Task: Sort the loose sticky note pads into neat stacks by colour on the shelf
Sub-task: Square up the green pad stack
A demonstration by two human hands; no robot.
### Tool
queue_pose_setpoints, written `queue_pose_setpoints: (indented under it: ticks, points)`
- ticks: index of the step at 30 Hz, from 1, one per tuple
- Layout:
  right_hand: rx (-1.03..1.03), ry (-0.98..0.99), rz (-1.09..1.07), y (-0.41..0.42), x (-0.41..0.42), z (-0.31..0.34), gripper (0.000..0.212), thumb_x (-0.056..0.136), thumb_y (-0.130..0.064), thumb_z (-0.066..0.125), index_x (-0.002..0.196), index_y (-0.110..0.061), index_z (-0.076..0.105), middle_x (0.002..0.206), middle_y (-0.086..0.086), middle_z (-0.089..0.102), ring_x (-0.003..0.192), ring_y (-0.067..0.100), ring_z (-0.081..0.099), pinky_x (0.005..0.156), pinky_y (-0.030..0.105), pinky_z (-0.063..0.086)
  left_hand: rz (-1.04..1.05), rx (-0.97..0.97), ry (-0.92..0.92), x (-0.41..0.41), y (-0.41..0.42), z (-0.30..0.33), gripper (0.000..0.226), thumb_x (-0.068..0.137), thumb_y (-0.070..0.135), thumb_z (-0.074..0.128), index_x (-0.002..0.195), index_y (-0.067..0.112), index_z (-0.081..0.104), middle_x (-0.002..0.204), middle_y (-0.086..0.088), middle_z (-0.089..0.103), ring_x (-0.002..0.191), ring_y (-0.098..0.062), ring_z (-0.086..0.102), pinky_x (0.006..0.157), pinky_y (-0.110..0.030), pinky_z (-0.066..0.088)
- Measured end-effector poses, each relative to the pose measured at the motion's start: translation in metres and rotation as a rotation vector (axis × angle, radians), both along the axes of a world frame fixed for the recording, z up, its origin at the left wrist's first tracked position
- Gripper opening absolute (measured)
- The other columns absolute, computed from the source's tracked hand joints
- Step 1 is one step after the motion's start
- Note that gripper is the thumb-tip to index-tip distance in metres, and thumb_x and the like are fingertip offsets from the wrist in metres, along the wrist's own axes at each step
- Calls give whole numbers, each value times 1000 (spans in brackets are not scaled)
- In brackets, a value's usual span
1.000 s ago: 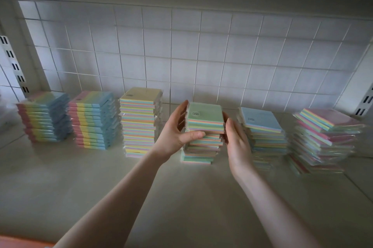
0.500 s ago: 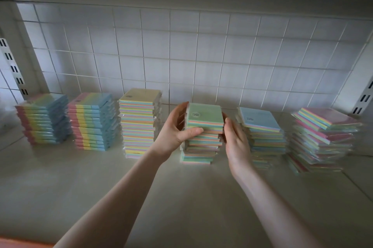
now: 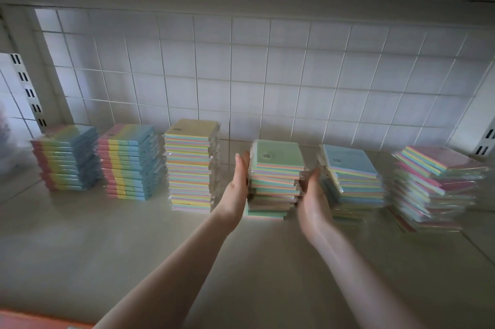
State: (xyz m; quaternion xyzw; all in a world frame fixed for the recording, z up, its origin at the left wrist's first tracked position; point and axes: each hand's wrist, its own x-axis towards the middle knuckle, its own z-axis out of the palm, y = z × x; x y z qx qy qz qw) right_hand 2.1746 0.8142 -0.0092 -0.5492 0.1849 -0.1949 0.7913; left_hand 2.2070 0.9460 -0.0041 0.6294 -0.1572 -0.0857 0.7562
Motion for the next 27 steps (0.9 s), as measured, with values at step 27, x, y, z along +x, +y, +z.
queue_pose_setpoints:
  ticks: [27]
  points:
    - [75, -85, 127, -4, 8, 18, 57, 97, -54, 25, 85, -17, 67, 75, -2, 73, 64, 9, 69, 64, 26, 52, -118, 178, -405, -1, 11, -8, 68, 66, 28, 77, 121, 39, 39, 117, 11, 62, 109, -3, 58, 91, -19, 45]
